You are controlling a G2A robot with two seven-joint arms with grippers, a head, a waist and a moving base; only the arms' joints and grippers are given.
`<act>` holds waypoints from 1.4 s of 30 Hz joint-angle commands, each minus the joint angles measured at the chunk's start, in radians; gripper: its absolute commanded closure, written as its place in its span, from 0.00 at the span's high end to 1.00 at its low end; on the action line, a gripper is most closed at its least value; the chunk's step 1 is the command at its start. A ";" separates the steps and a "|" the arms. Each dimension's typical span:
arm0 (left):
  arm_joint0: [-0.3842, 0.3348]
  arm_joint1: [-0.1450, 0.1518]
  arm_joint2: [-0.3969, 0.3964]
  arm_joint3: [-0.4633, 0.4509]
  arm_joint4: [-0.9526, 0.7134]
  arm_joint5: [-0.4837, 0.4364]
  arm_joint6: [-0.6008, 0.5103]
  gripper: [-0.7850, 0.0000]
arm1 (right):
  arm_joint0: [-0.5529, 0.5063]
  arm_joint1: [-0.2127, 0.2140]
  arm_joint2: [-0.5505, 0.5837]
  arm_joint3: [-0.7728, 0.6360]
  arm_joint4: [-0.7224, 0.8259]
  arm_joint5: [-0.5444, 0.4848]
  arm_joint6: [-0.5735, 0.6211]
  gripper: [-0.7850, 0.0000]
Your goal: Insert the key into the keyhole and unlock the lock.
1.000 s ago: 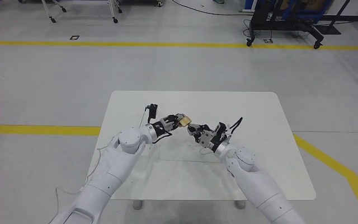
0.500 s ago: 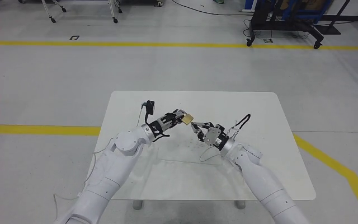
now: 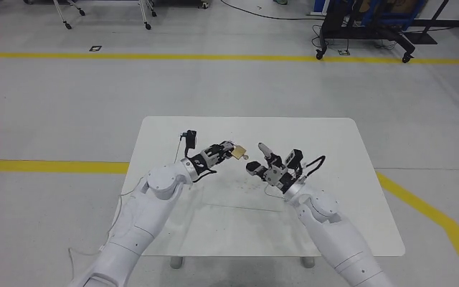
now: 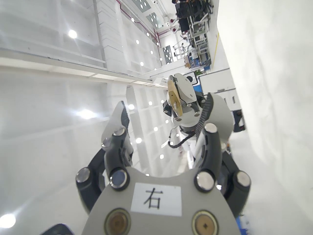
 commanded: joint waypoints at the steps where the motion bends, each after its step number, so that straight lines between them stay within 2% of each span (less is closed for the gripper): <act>1: -0.010 -0.002 0.011 0.012 0.020 0.036 -0.002 0.00 | -0.013 -0.003 -0.010 -0.011 -0.057 -0.059 -0.035 0.86; 3: -0.024 -0.003 0.026 0.021 0.055 0.067 -0.010 0.00 | -0.021 -0.005 -0.009 -0.016 -0.068 -0.095 -0.033 0.75; 5: -0.031 -0.003 0.039 0.020 0.097 0.056 -0.003 0.00 | -0.028 -0.004 -0.005 -0.016 -0.088 -0.111 -0.031 0.70; 7: -0.027 -0.006 0.041 0.019 0.080 0.051 -0.018 0.00 | -0.029 -0.002 -0.002 -0.013 -0.119 -0.095 -0.032 0.50; 9: -0.030 -0.006 0.043 0.022 0.080 0.048 -0.033 0.00 | -0.026 -0.004 -0.007 -0.007 -0.133 -0.080 -0.034 0.44; 11: -0.029 -0.008 0.042 0.025 0.058 0.047 -0.050 0.00 | -0.018 -0.007 -0.016 0.004 -0.151 -0.068 -0.047 0.44; 14: -0.030 -0.008 0.042 0.027 0.061 0.036 -0.057 0.00 | -0.007 -0.012 -0.030 0.015 -0.153 -0.059 -0.052 0.33; 19: -0.031 -0.009 0.047 0.031 0.071 0.032 -0.071 0.00 | 0.014 -0.020 -0.040 0.030 -0.146 -0.057 -0.065 0.31; 22: -0.031 -0.010 0.048 0.031 0.076 0.027 -0.072 0.00 | 0.027 -0.025 -0.047 0.039 -0.151 -0.053 -0.068 0.17; 24: -0.030 -0.010 0.047 0.031 0.082 0.024 -0.066 0.00 | 0.030 -0.028 -0.051 0.039 -0.150 -0.057 -0.066 0.00; 33: -0.028 -0.011 0.045 0.029 0.081 0.021 -0.076 0.00 | 0.034 -0.032 -0.050 0.054 -0.163 -0.042 -0.048 0.00; 34: -0.028 -0.011 0.045 0.029 0.079 0.020 -0.080 0.35 | 0.033 -0.032 -0.048 0.053 -0.165 -0.042 -0.046 0.00; 35: -0.028 -0.011 0.044 0.030 0.079 0.019 -0.083 1.00 | 0.032 -0.032 -0.045 0.053 -0.169 -0.044 -0.046 0.00; 42: -0.026 -0.012 0.036 0.028 0.048 0.018 -0.110 1.00 | 0.043 -0.035 -0.025 0.072 -0.122 -0.039 -0.015 0.00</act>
